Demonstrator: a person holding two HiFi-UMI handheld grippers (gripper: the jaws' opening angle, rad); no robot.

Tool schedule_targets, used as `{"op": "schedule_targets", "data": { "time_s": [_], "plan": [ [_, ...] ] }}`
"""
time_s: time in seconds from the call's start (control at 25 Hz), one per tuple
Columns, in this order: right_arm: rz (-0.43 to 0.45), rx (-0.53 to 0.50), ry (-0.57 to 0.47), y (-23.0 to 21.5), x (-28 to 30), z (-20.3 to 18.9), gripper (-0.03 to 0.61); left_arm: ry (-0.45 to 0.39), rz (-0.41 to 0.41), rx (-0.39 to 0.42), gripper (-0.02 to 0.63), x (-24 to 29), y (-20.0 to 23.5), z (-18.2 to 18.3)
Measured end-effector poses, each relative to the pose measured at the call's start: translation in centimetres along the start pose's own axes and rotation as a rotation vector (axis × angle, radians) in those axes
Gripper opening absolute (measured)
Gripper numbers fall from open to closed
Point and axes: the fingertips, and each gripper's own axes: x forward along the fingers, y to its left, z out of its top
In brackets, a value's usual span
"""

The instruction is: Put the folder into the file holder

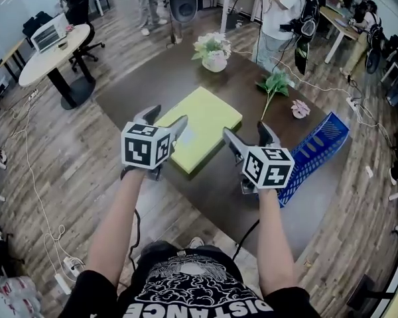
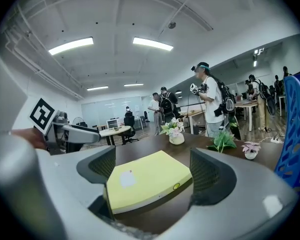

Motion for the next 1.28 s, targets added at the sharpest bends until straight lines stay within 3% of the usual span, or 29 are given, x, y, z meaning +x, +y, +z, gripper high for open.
{"op": "schedule_targets", "data": {
  "time_s": [0.64,1.28],
  "plan": [
    [-0.098,-0.002,-0.006,-2.7,4.2,-0.8,0.454,-0.006,-0.084,0.031,0.336,6.3,3.3,0.2],
    [-0.422,0.120,-0.025,-4.8,6.6,0.0,0.454,0.052,-0.363,0.116,0.336,14.3,7.3,3.4]
  ]
}}
